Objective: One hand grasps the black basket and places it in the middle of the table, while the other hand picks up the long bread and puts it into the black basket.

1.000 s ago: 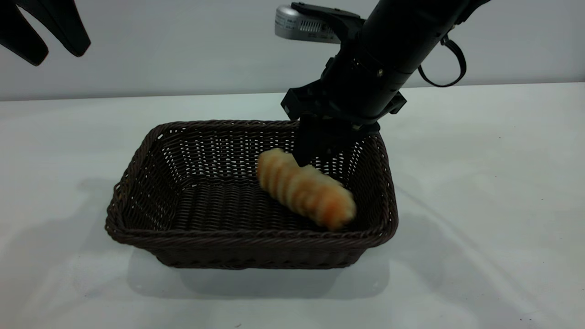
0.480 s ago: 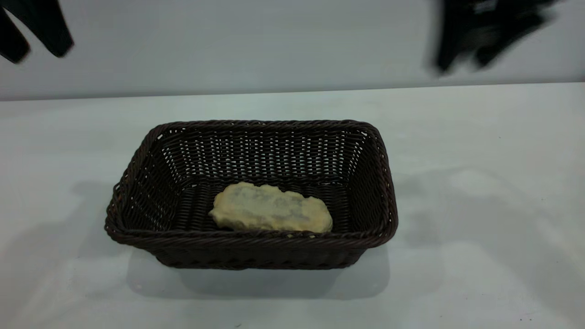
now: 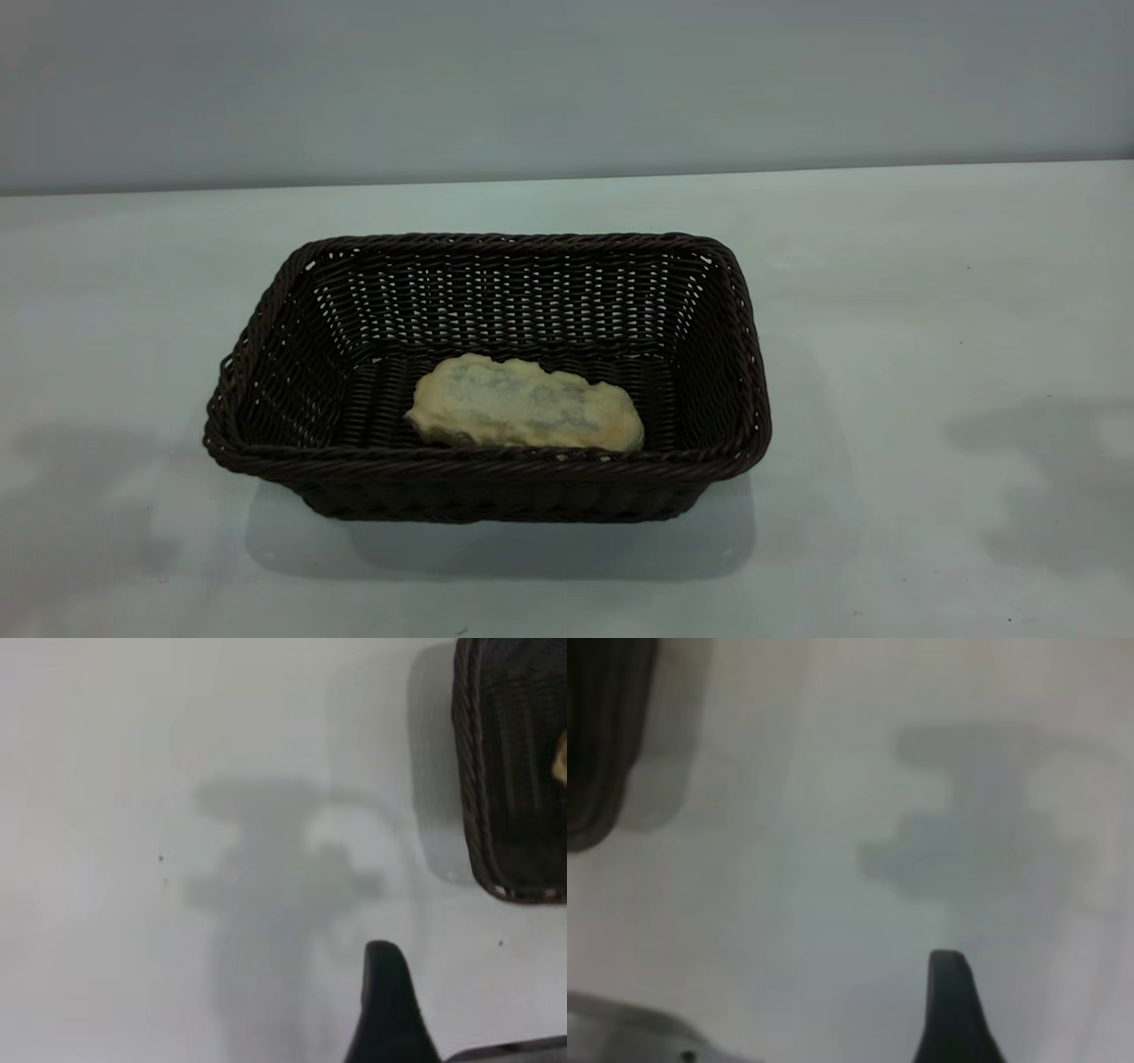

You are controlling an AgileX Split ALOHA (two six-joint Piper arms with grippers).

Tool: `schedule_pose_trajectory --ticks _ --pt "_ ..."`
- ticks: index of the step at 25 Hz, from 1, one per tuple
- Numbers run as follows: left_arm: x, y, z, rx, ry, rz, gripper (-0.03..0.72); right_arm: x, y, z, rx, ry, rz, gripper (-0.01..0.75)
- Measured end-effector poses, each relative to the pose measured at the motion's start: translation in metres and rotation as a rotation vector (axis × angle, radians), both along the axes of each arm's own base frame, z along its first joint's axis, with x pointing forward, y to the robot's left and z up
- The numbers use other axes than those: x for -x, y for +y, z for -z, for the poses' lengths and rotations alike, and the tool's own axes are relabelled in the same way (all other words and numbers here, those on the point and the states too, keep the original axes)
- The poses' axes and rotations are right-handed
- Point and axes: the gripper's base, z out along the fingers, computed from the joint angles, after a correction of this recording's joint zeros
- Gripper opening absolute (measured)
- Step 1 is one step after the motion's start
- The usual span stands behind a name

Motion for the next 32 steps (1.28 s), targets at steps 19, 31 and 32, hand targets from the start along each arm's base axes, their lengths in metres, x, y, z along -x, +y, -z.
schedule_pose_trajectory --ticks 19,31,32 --pt "0.183 0.016 0.037 0.037 -0.268 -0.023 0.558 0.188 -0.008 -0.009 -0.058 -0.293 -0.001 0.495" --pt "0.232 0.020 0.060 0.055 -0.444 -0.021 0.558 0.242 -0.015 0.011 -0.043 -0.498 0.024 0.495" --pt "0.234 0.021 0.060 0.056 -0.456 -0.021 0.558 0.245 -0.015 0.011 -0.043 -0.518 0.024 0.495"
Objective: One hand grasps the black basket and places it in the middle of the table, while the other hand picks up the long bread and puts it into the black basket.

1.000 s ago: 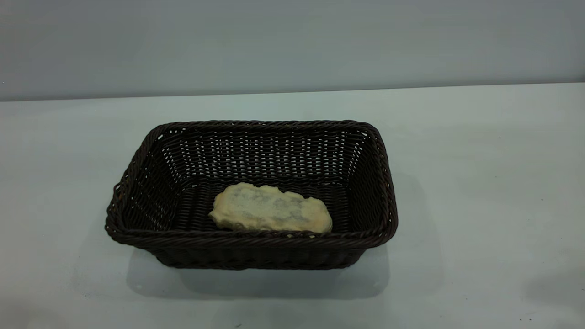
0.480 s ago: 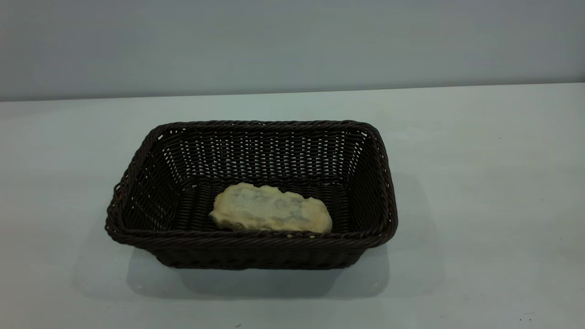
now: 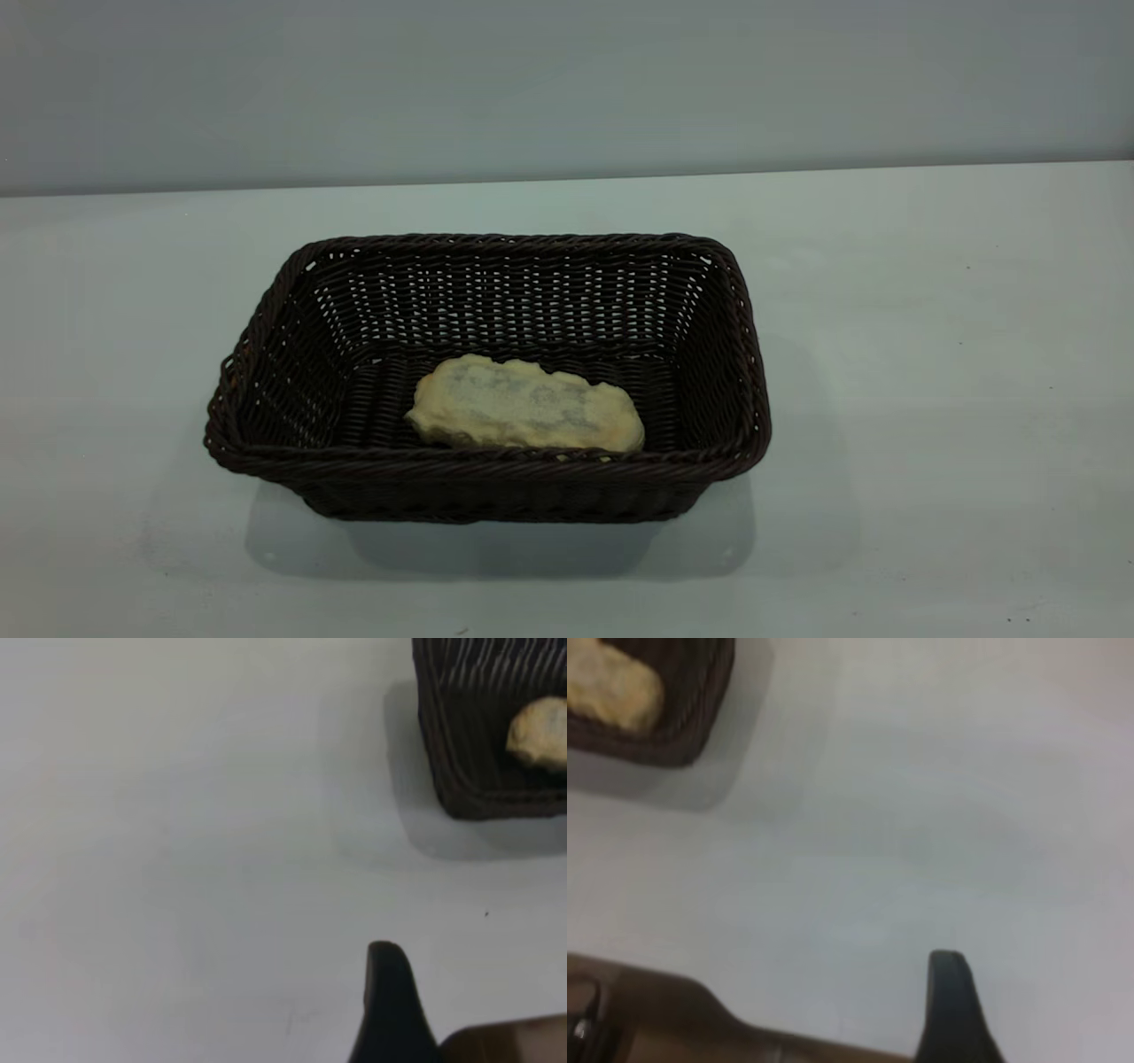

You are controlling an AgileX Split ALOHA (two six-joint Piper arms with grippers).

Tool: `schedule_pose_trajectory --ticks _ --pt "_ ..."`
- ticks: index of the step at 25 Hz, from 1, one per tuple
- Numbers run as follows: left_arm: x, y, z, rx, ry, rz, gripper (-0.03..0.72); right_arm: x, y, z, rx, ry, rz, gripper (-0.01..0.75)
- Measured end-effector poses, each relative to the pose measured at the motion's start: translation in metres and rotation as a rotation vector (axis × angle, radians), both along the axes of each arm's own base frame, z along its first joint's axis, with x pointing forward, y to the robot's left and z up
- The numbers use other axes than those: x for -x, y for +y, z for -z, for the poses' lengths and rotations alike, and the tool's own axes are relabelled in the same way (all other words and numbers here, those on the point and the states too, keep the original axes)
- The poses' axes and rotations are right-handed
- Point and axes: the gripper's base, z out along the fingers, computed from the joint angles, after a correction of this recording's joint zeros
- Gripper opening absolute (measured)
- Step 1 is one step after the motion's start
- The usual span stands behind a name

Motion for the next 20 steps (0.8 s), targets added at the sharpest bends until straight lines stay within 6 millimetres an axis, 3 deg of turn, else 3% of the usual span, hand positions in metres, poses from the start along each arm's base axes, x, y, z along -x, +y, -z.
schedule_pose_trajectory --ticks 8,20 --pt "0.003 0.000 0.014 -0.002 0.027 0.000 0.558 0.016 -0.004 0.001 0.026 -0.092 0.014 0.495" --pt "0.004 0.002 0.024 -0.023 0.099 -0.008 0.558 0.016 -0.005 0.006 0.037 -0.068 0.013 0.495"
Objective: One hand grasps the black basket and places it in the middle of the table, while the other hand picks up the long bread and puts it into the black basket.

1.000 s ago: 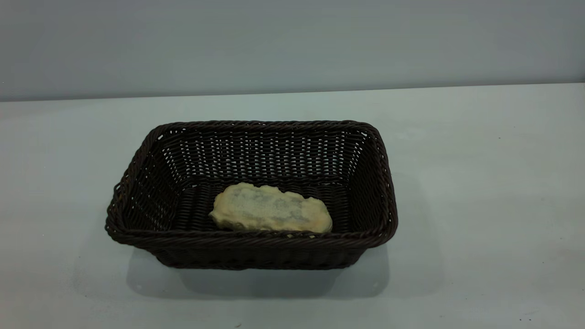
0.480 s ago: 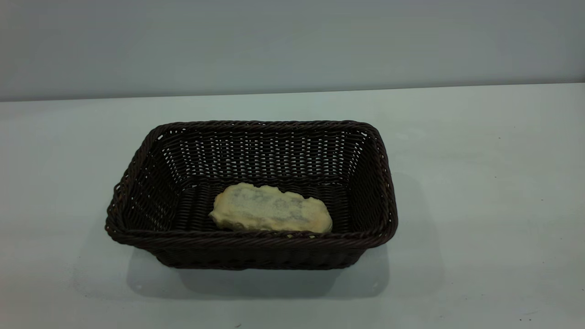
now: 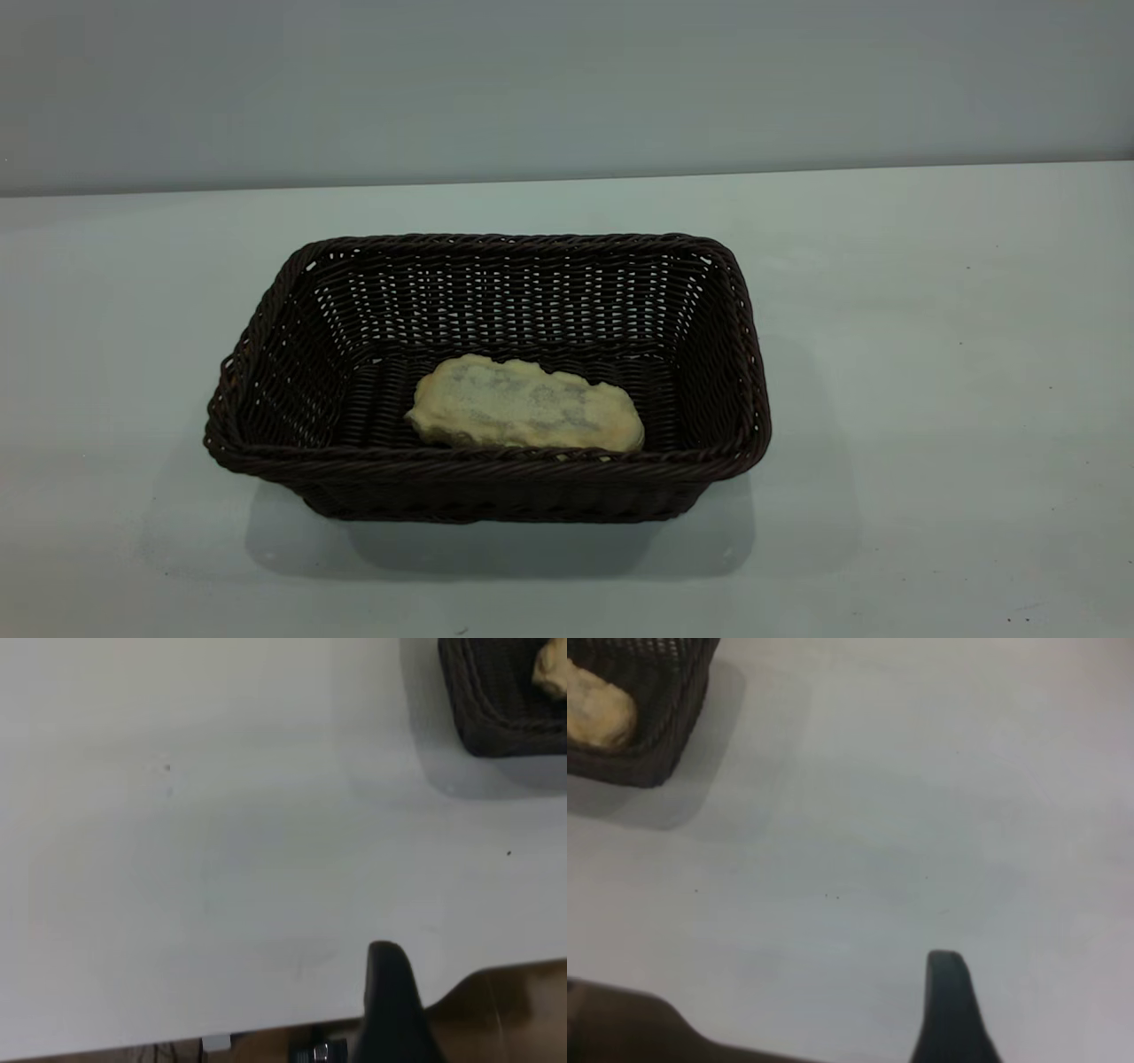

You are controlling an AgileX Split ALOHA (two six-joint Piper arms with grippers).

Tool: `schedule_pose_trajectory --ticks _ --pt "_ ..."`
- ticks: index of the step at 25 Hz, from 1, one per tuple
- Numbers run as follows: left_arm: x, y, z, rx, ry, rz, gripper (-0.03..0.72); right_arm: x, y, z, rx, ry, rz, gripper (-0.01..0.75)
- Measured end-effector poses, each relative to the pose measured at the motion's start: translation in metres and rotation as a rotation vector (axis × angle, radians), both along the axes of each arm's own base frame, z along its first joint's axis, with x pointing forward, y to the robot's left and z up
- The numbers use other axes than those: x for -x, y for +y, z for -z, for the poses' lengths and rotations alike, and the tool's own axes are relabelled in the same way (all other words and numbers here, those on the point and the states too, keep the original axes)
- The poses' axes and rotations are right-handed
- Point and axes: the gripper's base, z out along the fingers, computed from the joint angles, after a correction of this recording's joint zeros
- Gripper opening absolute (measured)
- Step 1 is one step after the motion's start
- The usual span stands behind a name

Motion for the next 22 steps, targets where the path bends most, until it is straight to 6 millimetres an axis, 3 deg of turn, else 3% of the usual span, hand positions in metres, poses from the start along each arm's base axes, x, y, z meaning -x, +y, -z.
schedule_pose_trajectory --ticks 7,22 --pt "0.000 0.000 0.011 -0.005 0.063 -0.001 0.558 0.000 0.000 0.000 -0.001 0.000 0.001 0.495" --pt "0.000 0.000 0.012 -0.004 0.060 0.000 0.558 0.000 0.000 0.000 -0.006 0.001 0.000 0.495"
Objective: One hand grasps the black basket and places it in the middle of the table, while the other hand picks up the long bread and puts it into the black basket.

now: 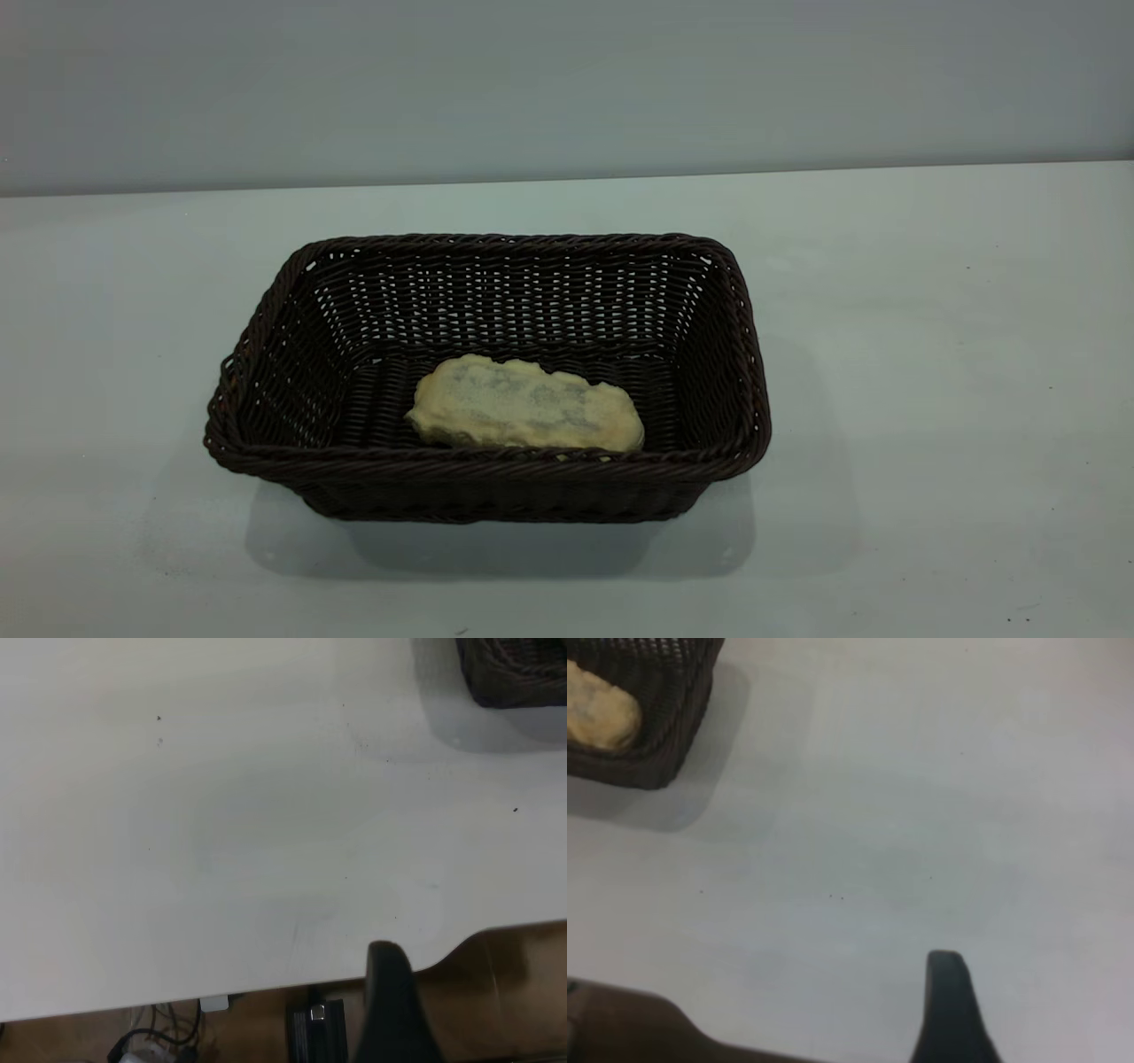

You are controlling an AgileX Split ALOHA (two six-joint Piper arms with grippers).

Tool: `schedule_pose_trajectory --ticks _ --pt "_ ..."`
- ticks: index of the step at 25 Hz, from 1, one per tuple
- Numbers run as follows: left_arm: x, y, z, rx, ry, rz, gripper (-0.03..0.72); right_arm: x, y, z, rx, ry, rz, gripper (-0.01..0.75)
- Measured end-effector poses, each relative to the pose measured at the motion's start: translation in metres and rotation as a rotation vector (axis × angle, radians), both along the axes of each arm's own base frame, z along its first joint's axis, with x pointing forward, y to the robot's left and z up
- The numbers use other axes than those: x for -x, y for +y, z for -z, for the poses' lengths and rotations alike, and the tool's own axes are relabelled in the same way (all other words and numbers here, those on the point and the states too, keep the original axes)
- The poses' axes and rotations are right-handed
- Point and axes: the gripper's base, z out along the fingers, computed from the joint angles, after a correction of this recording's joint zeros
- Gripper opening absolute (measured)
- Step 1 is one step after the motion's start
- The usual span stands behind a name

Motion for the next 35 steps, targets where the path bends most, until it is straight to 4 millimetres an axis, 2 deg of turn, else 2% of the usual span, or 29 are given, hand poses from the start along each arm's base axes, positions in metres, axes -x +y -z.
schedule_pose_trajectory --ticks 8,18,35 --pt "0.002 0.000 0.000 0.001 -0.016 0.000 0.558 0.000 0.000 0.000 -0.001 0.000 0.000 0.495" --pt "0.027 0.002 0.001 0.013 -0.195 -0.041 0.558 0.000 0.000 0.000 -0.004 0.000 0.042 0.495" --pt "0.028 0.002 0.001 0.012 -0.201 -0.045 0.558 0.000 0.000 0.000 -0.006 0.000 0.041 0.495"
